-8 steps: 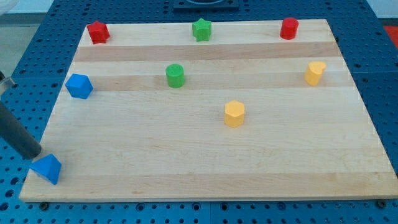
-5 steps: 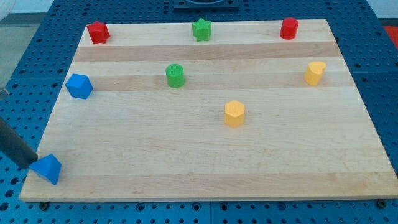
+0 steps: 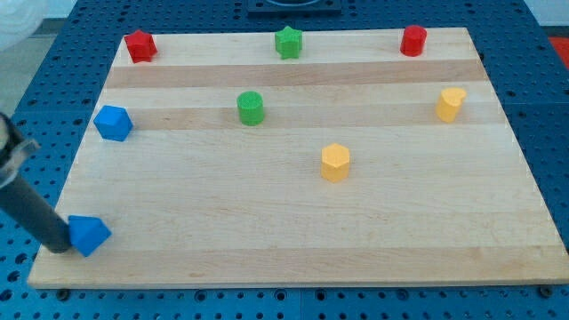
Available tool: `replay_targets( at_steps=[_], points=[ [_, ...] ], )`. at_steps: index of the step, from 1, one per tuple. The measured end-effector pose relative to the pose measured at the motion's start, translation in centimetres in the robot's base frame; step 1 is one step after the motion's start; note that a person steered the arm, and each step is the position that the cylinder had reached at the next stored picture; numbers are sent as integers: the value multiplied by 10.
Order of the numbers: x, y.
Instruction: Move the blue triangle towards the bottom center
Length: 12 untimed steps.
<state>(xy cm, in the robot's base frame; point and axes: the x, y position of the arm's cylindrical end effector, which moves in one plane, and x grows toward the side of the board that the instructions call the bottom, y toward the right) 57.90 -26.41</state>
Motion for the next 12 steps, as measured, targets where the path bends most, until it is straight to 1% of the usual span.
replay_targets(
  at_steps=[2,5,6,7,9,11,12],
  points=[
    [-2,16],
    [-10,104],
    [-10,124],
    [-5,131],
    [-32,143],
    [-41,190],
    [-45,182]
  ],
)
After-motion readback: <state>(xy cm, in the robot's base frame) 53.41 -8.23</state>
